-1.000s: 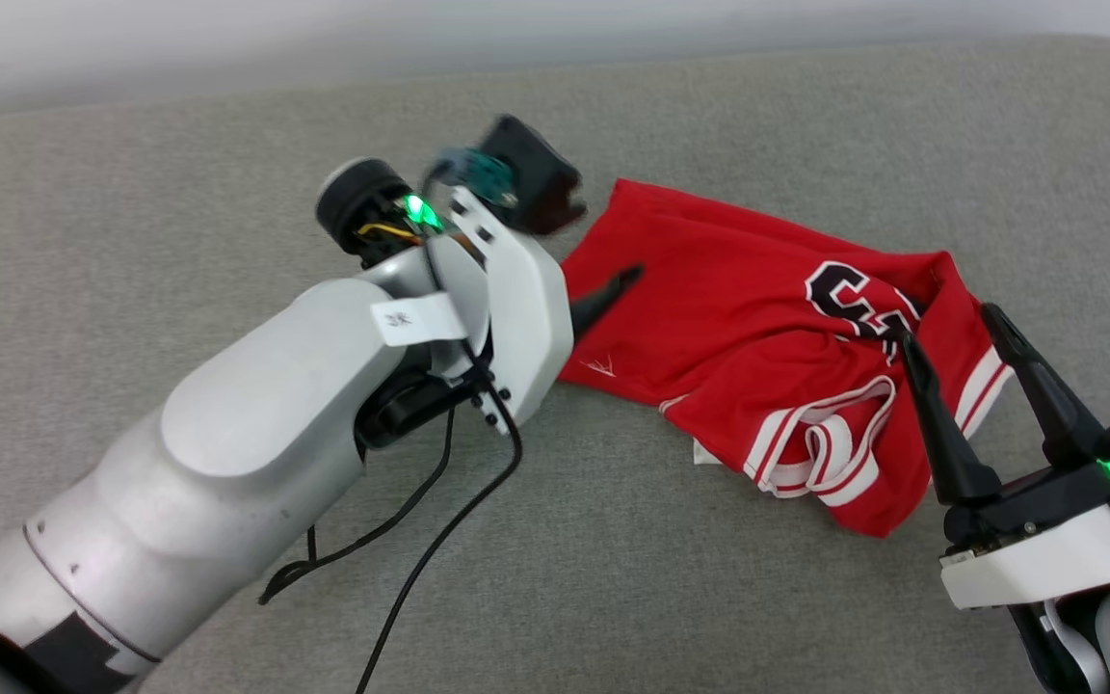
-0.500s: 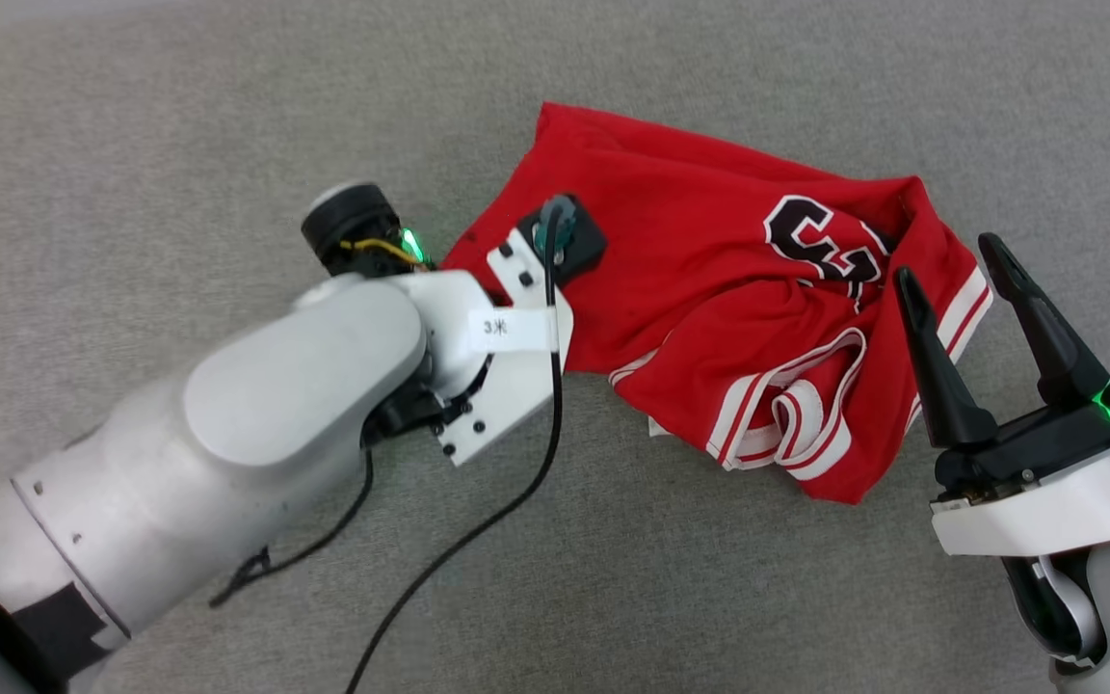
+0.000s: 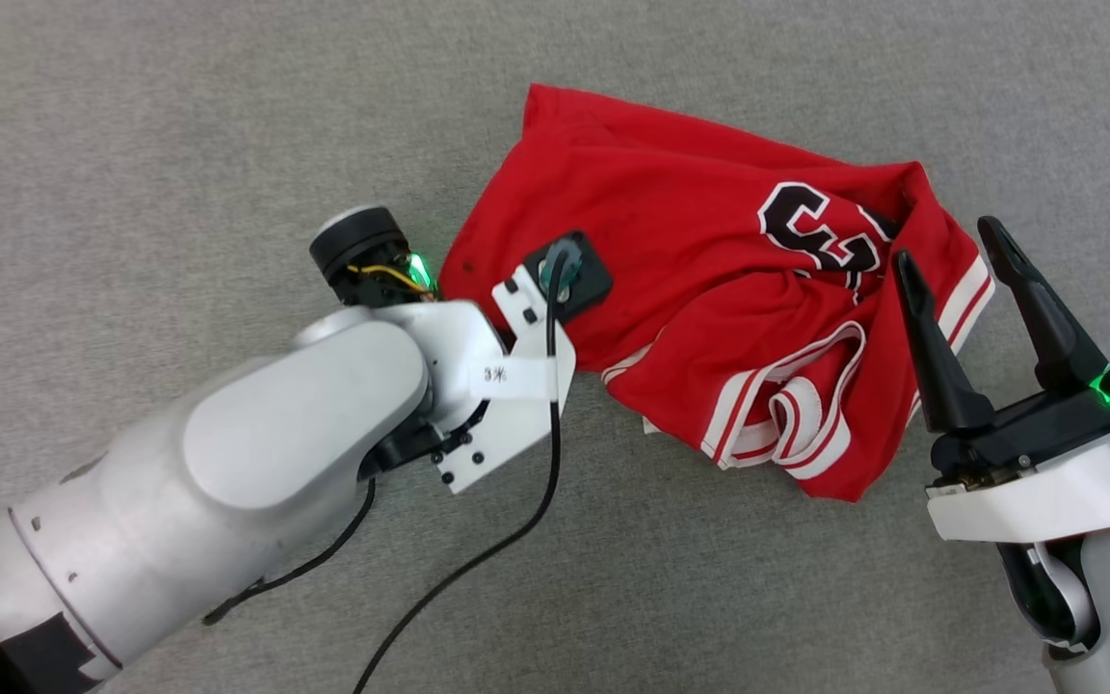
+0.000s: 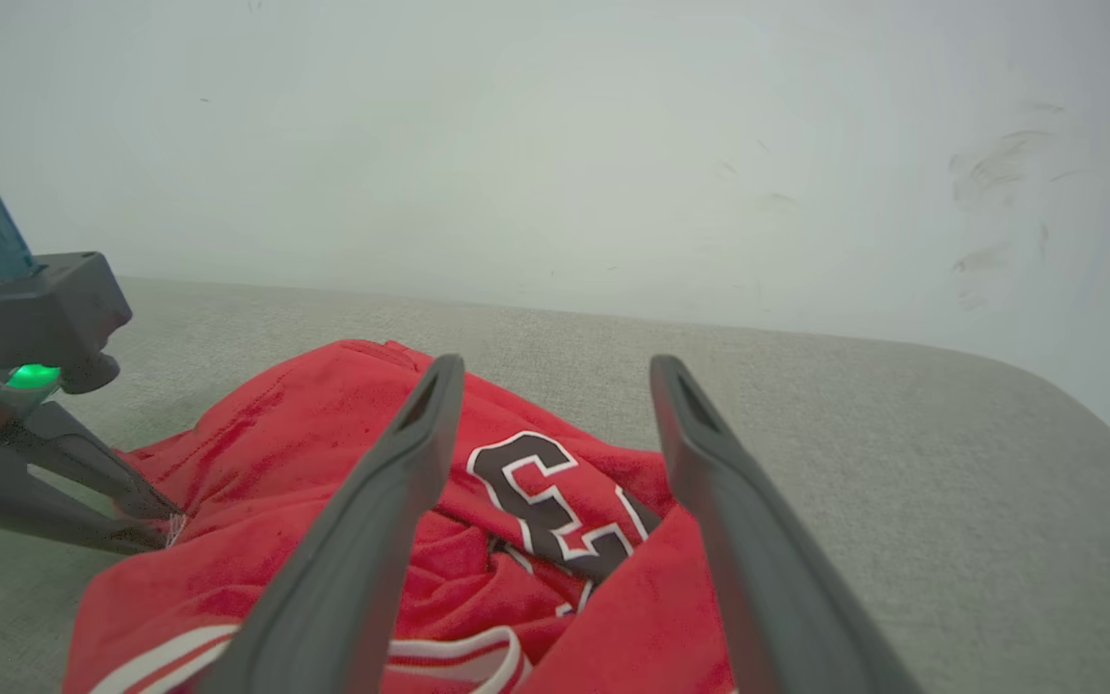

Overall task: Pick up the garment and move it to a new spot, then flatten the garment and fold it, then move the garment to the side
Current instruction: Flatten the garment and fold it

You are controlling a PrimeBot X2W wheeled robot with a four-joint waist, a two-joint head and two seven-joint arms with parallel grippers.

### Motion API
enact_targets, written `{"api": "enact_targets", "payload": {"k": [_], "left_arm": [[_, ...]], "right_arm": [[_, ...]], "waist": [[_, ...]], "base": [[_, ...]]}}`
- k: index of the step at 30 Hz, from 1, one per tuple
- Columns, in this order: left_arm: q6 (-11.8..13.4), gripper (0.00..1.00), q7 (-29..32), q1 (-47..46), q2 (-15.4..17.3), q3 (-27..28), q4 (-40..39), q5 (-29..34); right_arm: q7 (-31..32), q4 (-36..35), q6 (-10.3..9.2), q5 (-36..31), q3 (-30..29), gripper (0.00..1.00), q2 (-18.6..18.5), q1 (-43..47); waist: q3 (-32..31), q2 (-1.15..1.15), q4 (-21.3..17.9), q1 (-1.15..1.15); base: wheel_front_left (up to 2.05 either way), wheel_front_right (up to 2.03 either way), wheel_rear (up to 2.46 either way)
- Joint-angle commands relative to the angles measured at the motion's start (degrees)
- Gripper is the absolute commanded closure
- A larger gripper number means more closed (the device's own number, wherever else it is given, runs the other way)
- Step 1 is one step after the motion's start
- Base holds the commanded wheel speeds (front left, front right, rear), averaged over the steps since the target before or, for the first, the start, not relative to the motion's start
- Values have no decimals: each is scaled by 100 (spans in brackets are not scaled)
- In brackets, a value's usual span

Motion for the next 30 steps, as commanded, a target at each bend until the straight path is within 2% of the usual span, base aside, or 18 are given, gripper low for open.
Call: {"api": "enact_targets", "payload": {"k": [1, 3, 7, 10, 15, 19, 25, 30], "left_arm": [[-11, 100, -134, 282, 159, -183, 120, 85], [-11, 100, -303, 234, 172, -165, 56, 152], [-7, 100, -1150, 57, 236, -109, -258, 245], [-7, 100, -1628, -78, 491, -109, -499, 206], [-6, 100, -2310, -334, 1101, -63, -786, 40], [72, 100, -2499, -361, 1621, 126, -1069, -36], [408, 100, -2495, -388, 2383, 422, -1468, -96], [569, 100, -2503, -576, 2775, 664, -1444, -132]], "right_arm": [[-26, 5, -8, -9, -11, 0, 19, -3], [-28, 12, -8, -10, -19, 0, 17, 26], [-26, 27, -8, 20, -117, 0, 10, 166], [-27, 22, -8, 40, -160, 0, 19, 277], [-27, -21, -8, 101, -264, 0, 41, 483], [-28, -56, -8, 143, -373, 0, 47, 648], [-16, -109, -7, 168, -439, 0, 78, 768], [-12, -180, -8, 193, -417, 0, 73, 770]], "waist": [[-115, 0, 79, 0], [-168, 0, 109, 0], [-419, 0, 309, 0], [-575, 0, 438, 0], [-772, 0, 628, 0], [-889, 0, 766, 0], [-967, 0, 868, 0], [-895, 0, 824, 0]], "base": [[0, 0, 0], [0, 0, 0], [0, 0, 0], [0, 0, 0], [0, 0, 0], [0, 0, 0], [0, 0, 0], [0, 0, 0]]}}
